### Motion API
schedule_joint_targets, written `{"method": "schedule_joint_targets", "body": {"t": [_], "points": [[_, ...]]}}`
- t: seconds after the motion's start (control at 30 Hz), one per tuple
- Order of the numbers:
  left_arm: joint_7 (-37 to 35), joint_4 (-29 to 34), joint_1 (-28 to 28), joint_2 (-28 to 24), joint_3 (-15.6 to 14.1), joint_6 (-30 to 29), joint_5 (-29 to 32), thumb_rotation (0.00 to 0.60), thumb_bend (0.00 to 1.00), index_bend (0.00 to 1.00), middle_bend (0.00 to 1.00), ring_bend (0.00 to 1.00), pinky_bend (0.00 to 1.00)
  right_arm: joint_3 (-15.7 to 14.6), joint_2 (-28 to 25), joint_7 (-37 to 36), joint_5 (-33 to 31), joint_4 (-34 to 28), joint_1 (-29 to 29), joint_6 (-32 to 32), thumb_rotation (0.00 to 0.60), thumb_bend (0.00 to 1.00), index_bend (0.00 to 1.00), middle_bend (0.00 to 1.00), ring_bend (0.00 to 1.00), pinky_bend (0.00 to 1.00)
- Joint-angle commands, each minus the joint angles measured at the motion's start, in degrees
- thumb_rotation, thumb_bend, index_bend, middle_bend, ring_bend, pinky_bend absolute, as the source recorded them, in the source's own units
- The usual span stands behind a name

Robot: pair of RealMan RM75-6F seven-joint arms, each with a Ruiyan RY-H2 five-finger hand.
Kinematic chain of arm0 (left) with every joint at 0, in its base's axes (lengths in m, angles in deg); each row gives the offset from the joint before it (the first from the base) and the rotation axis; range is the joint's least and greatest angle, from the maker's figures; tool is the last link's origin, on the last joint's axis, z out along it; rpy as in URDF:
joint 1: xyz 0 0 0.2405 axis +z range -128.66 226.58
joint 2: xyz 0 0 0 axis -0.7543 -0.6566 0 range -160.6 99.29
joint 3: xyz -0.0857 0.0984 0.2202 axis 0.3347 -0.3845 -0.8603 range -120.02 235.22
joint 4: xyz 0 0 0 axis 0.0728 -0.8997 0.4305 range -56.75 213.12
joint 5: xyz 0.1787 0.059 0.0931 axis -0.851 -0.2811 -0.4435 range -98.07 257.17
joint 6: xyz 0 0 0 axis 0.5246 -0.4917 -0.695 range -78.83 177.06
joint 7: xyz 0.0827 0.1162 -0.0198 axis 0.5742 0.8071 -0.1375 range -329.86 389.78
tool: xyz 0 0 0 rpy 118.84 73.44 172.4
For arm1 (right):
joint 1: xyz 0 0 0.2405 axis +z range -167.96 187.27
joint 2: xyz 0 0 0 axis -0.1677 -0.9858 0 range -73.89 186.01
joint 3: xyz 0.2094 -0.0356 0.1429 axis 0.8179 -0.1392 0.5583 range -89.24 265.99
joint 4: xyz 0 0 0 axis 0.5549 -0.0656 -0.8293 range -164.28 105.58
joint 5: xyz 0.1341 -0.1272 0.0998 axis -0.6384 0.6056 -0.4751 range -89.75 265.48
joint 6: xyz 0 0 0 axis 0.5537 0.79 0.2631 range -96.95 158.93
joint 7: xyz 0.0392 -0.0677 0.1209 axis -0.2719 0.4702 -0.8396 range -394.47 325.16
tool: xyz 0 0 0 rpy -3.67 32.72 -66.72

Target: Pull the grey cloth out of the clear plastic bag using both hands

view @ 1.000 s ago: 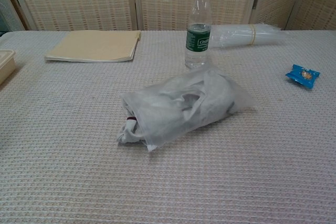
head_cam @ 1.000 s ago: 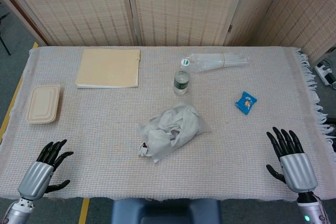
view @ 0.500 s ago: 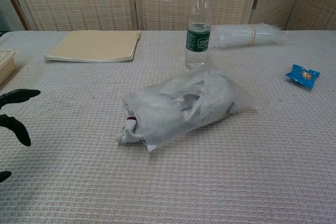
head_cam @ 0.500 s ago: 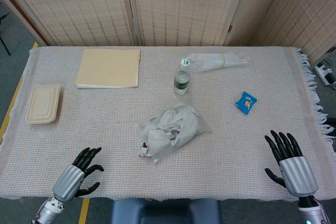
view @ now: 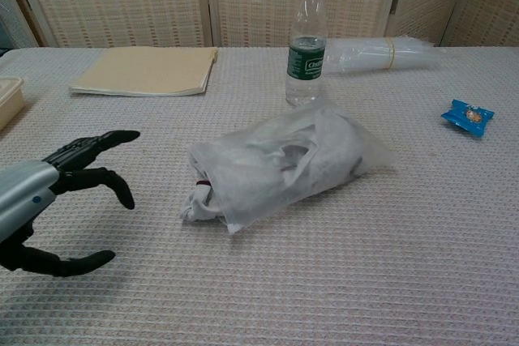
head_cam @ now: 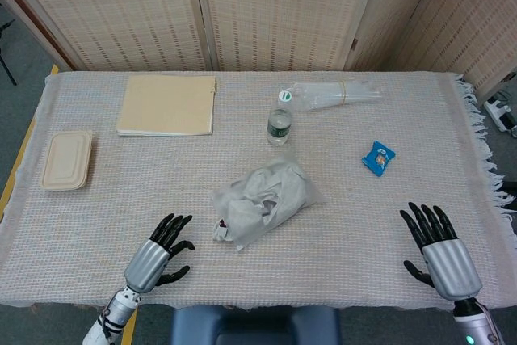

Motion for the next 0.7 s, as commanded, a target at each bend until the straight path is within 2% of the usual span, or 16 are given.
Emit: {"method": "schedule_joint_targets", "body": {"t": [0.03,0.13,0.4,0.7], "points": [[1.39,-5.66,-1.39,5.31,1.55,-2.23,-0.26,0.600,0.22,0.43,0.05,0.00,0.00,0.15,-0.12,-0.82,0.20,0.14,0.08,-0.05,0.600,0.14,0.00,0.00,0.00,0.00],[0.40,-9.76,-2.35,8.63,2.20,-2.92,0.47,0.600,0.22,0.43,0.05,0.00,0.00,0.41,-0.22,-1.14,0.11,0.26,-0.07,0.11,0.600,0.14,0.00,0.00,0.00,0.00],[-3.01,-20.11,-5.38,15.35,3.31,-4.06,2.03,0.600,0.30,0.47,0.07,0.00,0.00,0.70,-0.37,-1.17,0.01,0.25,-0.16,-0.34,0.600,0.14,0.00,0.00,0.00,0.00],[-5.06,-26.47,-7.09,19.59,2.56,-4.10,3.57,0.600,0.30,0.47,0.07,0.00,0.00,1.25,-0.37,-1.11,-0.68,0.22,-0.06,-1.11,0.600,0.14,0.00,0.00,0.00,0.00]]}}
